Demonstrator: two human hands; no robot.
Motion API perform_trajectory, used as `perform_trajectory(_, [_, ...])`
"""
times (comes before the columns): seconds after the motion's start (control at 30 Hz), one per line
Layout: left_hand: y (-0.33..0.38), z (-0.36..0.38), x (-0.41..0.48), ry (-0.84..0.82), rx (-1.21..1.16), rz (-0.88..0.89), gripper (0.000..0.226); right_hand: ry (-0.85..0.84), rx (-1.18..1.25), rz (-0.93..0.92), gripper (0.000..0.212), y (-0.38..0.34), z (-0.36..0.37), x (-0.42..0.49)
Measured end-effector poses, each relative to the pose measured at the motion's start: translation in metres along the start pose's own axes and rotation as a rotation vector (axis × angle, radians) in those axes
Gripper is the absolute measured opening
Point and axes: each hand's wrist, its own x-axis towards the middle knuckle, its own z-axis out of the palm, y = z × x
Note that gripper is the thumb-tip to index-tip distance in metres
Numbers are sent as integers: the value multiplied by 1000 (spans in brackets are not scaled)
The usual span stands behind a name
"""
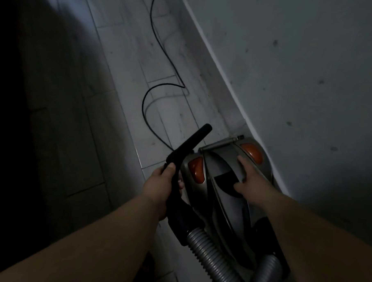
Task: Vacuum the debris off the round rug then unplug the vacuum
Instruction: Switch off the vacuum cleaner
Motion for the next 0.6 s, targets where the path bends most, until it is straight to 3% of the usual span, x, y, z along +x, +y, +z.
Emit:
perform_trajectory(0.23, [41, -17, 24, -5, -44, 39, 30, 59, -92, -114, 81, -74, -16, 67])
perform_trajectory(0.43, [47, -22, 31, -27, -6, 55, 29, 87, -336, -92, 78, -80, -13, 88])
perform_trajectory(0.6, [43, -22, 14, -59, 50, 45, 28, 87, -382, -69, 83, -80, -15, 74])
